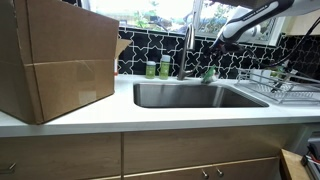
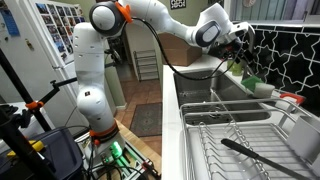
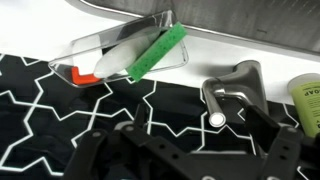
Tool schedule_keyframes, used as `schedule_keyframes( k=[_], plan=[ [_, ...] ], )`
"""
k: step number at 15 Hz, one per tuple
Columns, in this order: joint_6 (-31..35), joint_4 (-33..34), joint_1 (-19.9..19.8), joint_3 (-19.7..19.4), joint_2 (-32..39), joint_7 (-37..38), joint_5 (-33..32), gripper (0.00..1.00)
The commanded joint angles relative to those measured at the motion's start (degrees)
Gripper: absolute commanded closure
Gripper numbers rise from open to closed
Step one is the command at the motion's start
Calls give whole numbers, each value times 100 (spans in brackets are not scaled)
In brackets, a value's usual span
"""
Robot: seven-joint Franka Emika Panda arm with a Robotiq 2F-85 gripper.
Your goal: Touch the faucet handle then pick up the fork and put it into the dish rack
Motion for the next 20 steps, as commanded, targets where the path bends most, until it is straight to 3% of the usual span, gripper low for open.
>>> schedule_keyframes(
  k=[1, 8, 15, 16, 20],
  plan=[
    [-326, 693, -272, 263, 475, -626, 465, 0],
    [-896, 1714, -557, 536, 1261, -1053, 635, 0],
    [-1218, 2288, -759, 819, 1616, -1403, 746, 28],
    [-1261, 2360, -771, 837, 1651, -1434, 747, 43],
    [-1424, 2581, -811, 894, 1785, -1510, 742, 70]
  ],
)
